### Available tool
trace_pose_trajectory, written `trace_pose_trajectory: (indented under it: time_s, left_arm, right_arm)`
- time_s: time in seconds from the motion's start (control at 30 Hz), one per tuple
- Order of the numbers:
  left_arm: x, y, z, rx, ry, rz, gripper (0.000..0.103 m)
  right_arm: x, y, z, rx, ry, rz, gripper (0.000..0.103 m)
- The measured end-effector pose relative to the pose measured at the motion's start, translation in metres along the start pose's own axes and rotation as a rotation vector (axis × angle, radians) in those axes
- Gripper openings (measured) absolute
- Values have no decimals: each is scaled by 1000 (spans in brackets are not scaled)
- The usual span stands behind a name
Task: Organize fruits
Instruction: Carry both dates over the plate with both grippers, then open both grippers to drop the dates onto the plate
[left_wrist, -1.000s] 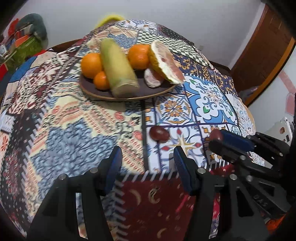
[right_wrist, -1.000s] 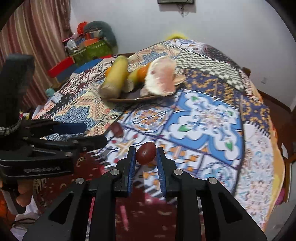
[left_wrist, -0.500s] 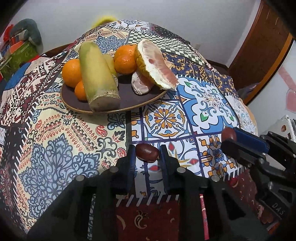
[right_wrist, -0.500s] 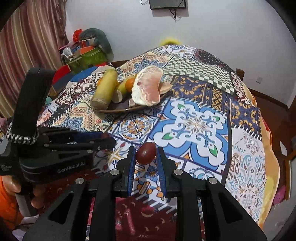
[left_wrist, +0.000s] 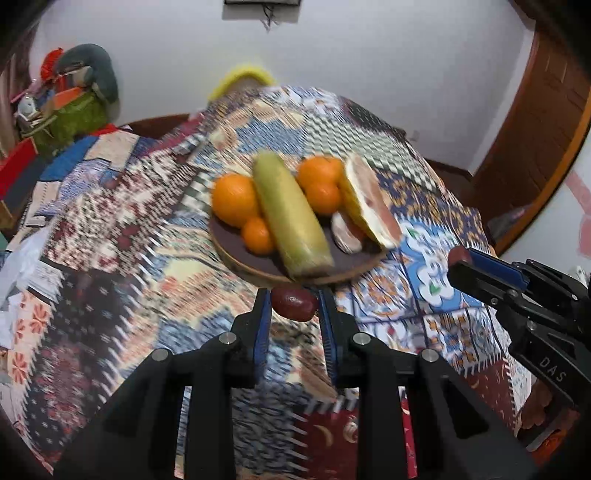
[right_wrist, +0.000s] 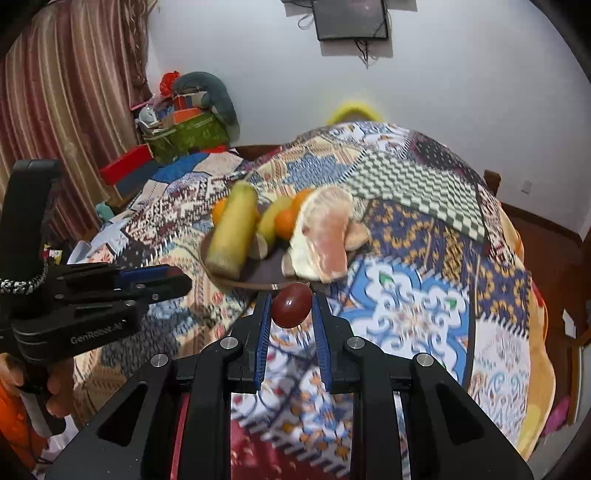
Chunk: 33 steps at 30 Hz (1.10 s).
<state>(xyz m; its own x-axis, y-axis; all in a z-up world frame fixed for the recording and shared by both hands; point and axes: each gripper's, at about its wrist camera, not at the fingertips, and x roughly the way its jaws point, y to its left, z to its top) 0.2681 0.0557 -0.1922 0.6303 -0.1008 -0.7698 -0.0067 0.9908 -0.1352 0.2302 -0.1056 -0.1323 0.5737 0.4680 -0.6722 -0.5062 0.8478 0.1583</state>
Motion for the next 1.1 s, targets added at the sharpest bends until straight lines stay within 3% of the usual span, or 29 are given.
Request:
trace_pose_trajectory:
  time_s: [0.37, 0.7, 1.1]
  left_arm:
    - [3, 22, 26, -23, -44, 27, 26]
    - [26, 23, 33, -6, -27, 18, 26]
    - [48, 30, 32, -31, 22, -3, 26]
  right_arm:
    - [21, 8, 32, -36, -36, 12, 20]
    - [66, 11, 28, -41, 57, 50, 20]
    - [83, 13, 24, -64, 112, 56, 21]
